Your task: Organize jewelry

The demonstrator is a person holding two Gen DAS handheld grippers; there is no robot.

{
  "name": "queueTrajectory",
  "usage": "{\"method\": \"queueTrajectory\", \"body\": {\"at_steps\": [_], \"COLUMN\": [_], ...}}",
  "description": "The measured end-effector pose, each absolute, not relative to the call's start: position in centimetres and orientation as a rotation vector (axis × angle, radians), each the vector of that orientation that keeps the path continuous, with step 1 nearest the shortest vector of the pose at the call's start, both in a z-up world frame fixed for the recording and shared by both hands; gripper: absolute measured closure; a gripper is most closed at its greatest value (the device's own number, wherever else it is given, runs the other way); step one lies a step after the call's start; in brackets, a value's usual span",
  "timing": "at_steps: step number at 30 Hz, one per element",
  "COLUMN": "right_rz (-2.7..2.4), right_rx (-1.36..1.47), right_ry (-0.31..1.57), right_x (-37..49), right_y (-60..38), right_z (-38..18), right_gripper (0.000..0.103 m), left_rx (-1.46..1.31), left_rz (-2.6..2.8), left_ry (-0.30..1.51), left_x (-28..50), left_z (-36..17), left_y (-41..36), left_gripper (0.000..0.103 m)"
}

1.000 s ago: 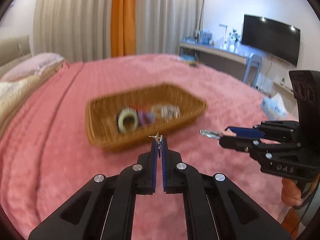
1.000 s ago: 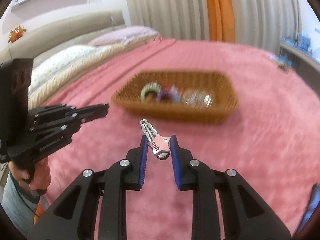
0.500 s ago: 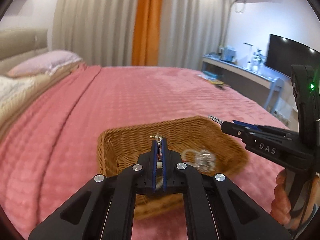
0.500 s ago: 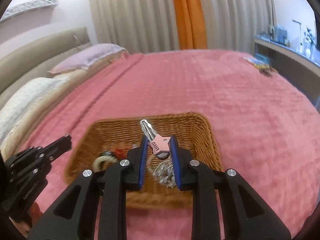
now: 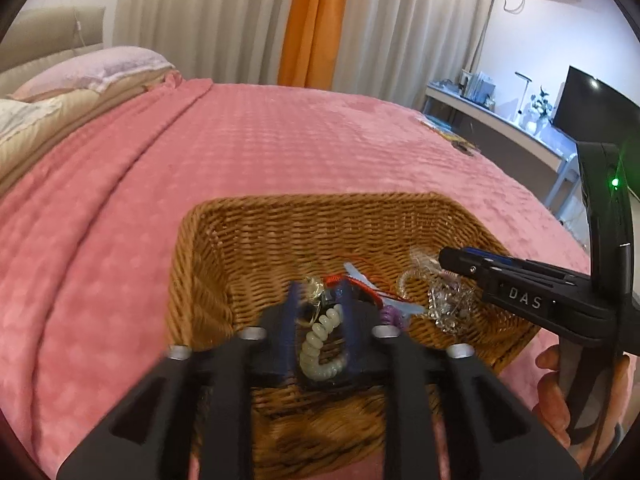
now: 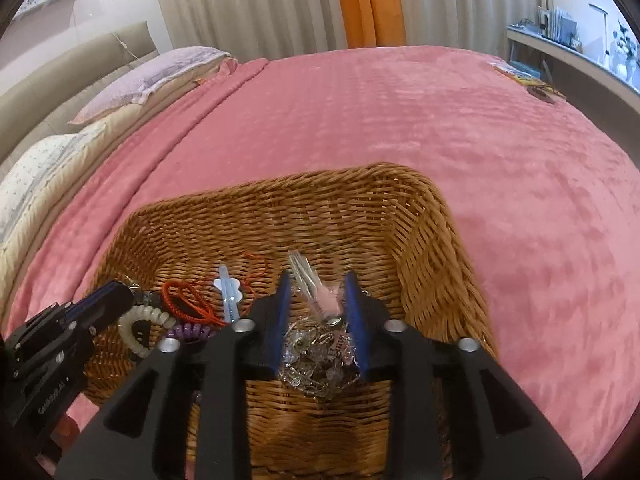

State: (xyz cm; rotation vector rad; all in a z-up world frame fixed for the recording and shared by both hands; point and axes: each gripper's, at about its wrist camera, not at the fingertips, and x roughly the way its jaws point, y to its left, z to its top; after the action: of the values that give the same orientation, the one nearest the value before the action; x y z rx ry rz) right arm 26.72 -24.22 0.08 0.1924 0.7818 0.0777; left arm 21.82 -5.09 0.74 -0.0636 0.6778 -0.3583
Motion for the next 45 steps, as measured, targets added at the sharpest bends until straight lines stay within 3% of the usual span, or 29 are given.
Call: {"method": "queueTrajectory", "body": {"at_steps": [1,8,12,14,18,22,32,45], "right_rz": [0.076,0.113,0.127,0.133,0.131,0.068,-0.002,0.004], "right_rx": [0.198,0.195,0.164,0.148,0.133,0.104,0.082,0.044], "right_ry": [0.761,0.686,0.622,0.584,0.537,0.48,0.443,0.417], "right_x": [26.2,22.2,18.7,16.4,12.9,9.1,5.3,4.9], "right_y": [-24.4,-24.4,-23.9,-23.7,-23.7,-23.5,-23.3,-22.3], "right_z": [0.6,4.3,7.0,8.3,9.3,8.7,2.6,0.7], "right_gripper": [0.051,0.051,0.051,0.051,0.051,0.046,0.035,0.029], "left_rx": [-0.067,-0.11,-0.137,-0.152,-0.156,-0.123,-0.061,-0.015], "left_rz": [-0.357,-0.371,-0.373,-0.369,-0.302,-0.205,-0.004,-0.004], "left_ry": [0.667,0.595,0.518,0.474,0.394,0.356,0.322,0.307], "left_x": [21.5,18.3,14.9,12.8,8.9,5.8,2.4,2.2], "left_z": [1.1,4.6,7.8,9.5,11.3,10.7,3.3,1.1], "left_y": [-4.9,-3.6,-2.5,-1.8,-1.0,-1.2,-2.4,-3.4], "left_gripper": [0.062,0.061,0.055,0.05,0.031,0.022,0.02,0.014]}}
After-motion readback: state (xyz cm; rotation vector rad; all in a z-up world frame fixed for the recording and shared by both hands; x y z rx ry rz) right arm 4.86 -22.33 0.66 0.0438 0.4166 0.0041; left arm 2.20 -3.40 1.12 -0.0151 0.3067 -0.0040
